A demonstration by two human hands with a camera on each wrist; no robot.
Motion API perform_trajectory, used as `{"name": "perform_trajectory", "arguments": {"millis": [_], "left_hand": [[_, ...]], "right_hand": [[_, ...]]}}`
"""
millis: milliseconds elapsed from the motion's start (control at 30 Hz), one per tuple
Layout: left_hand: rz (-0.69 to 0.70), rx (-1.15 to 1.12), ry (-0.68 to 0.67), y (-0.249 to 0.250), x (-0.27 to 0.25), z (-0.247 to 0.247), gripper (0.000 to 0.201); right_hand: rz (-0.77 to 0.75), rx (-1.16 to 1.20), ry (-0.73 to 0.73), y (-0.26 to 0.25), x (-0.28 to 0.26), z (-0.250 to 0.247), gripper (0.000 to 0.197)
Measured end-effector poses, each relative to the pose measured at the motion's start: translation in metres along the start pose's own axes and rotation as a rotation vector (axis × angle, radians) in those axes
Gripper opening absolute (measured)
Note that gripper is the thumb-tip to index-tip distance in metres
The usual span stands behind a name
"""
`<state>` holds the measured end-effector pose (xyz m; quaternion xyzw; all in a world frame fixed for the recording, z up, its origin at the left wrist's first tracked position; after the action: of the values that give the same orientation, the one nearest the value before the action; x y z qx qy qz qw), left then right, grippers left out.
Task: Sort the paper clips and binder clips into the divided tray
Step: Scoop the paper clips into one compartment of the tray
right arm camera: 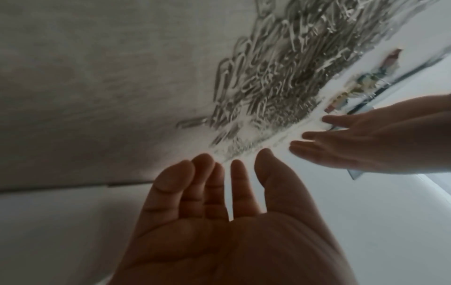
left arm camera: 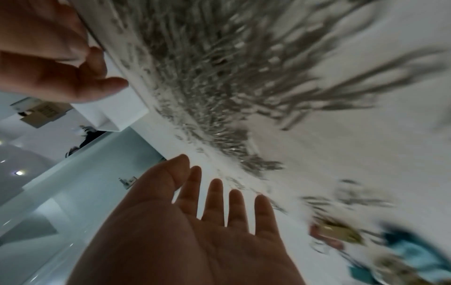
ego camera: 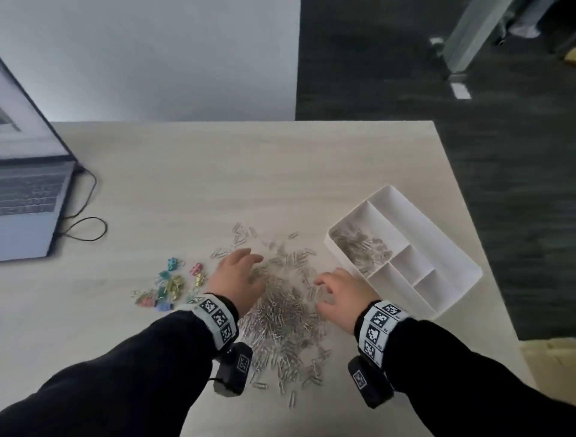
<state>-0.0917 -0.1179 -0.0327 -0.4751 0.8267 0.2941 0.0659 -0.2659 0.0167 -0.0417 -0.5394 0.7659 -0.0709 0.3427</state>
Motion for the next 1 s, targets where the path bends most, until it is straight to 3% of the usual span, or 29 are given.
{"name": "perform_trajectory", "arguments": {"millis": [100, 233, 367, 467, 567, 733, 900, 1000], "left_hand": [[-0.016, 0.058, -0.05, -0.022, -0.016, 0.01, 0.053], [0.083, 0.044, -0.118, -0.022, -0.028, 0.019, 0.055], [0.174, -0.112, -0.042, -0.021, -0.027, 0.016, 0.044], [0.115, -0.12, 0.033, -0.033, -0.016, 0.005, 0.048], [0.018, -0.068, 0.024, -0.045, -0.002, -0.004, 0.066], [-0.082, -0.003, -0.054, -0.056, 0.022, -0.003, 0.08], [0.137, -0.085, -0.096, -0.028, 0.015, 0.001, 0.058], [0.137, -0.202, -0.01, -0.027, 0.024, -0.012, 0.041]], "right_hand": [[0.072, -0.083, -0.042, -0.007, 0.012, 0.012, 0.05], [0.002, -0.073, -0.103, -0.028, 0.018, 0.033, 0.048], [-0.084, 0.015, -0.126, -0.045, 0.025, 0.043, 0.044], [-0.069, 0.05, 0.01, -0.047, 0.037, 0.027, 0.039], [-0.043, 0.048, 0.167, -0.048, 0.049, 0.005, 0.044], [0.071, -0.029, 0.181, -0.042, 0.067, 0.001, 0.05], [-0.041, 0.056, 0.051, -0.055, 0.063, 0.019, 0.039], [-0.045, 0.093, 0.099, -0.056, 0.068, 0.009, 0.036]]}}
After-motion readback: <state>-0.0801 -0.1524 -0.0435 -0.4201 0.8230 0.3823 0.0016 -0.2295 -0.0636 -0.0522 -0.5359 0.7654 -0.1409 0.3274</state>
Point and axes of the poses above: each hand's wrist, its own x-axis towards the middle knuckle, its own z-axis out of the palm, y = z × x, the point moved 6 cm from there along x, towards the middle knuckle, and after that the axes turned 2 degrees about x, right-handed, at the moved point
